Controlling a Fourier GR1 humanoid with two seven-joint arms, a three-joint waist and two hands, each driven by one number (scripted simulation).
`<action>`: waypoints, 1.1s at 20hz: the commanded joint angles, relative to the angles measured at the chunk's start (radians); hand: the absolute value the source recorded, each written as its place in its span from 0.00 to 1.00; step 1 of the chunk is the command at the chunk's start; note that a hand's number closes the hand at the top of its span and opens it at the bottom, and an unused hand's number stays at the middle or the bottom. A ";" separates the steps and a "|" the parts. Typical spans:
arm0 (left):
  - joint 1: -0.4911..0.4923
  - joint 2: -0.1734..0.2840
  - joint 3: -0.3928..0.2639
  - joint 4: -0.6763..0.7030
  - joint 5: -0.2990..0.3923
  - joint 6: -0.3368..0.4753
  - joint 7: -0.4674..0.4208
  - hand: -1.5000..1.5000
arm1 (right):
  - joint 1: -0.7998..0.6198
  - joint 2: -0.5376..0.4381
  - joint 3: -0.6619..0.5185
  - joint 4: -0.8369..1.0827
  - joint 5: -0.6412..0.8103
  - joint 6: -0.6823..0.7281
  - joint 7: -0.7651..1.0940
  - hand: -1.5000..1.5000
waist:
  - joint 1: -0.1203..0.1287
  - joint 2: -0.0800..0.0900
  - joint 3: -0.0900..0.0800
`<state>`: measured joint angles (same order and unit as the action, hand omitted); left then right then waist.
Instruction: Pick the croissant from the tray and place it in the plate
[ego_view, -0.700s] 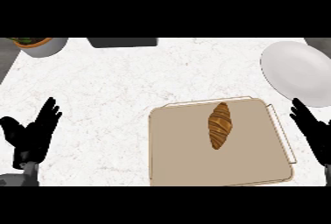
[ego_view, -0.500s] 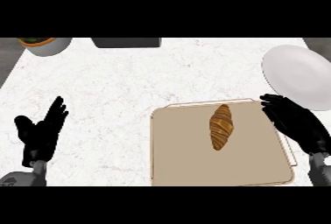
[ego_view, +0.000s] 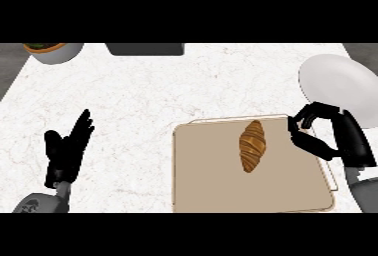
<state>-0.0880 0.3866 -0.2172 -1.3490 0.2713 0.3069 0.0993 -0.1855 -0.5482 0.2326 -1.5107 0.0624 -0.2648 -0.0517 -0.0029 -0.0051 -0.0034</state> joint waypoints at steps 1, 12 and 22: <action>-0.001 -0.032 -0.023 0.000 -0.016 0.026 0.013 0.50 | 0.070 0.248 -0.040 0.001 -0.177 -0.088 -0.147 0.00 | -0.012 0.011 0.015; -0.015 -0.068 -0.057 -0.041 -0.084 0.078 0.065 0.50 | 0.003 -0.015 0.087 0.098 0.152 0.075 -0.204 0.00 | 0.008 0.004 0.002; 0.029 -0.081 -0.056 -0.065 -0.096 0.060 0.059 0.50 | -0.097 -0.093 0.239 -0.064 0.293 0.358 0.260 0.00 | 0.004 0.003 0.002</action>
<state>-0.0610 0.3279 -0.2646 -1.4180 0.1854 0.3599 0.1548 -0.2638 -0.6114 0.4157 -1.5332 0.3263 -0.0246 0.0761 0.0047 -0.0031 -0.0019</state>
